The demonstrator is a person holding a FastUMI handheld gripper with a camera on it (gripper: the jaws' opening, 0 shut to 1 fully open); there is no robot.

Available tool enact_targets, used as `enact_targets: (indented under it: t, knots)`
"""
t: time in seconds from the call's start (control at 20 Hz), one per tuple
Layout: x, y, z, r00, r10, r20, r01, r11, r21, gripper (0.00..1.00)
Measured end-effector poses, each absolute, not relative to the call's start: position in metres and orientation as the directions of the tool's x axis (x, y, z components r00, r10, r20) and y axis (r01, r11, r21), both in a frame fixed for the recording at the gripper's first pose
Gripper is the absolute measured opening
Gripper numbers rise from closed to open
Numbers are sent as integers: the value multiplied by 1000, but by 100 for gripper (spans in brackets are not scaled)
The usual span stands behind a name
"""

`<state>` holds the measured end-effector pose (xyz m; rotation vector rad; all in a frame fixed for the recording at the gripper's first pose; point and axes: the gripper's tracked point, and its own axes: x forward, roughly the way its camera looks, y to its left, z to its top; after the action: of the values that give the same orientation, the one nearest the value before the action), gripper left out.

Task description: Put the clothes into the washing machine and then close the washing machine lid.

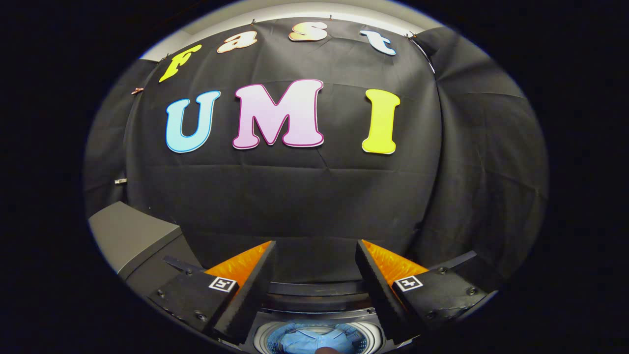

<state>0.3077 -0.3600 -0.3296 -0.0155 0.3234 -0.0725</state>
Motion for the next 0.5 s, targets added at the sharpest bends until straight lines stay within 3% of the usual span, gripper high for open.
enact_targets:
  t: [0.5]
  knots:
    - [262, -356, -344, 931, -64, -361, 59, 998, -23, 100]
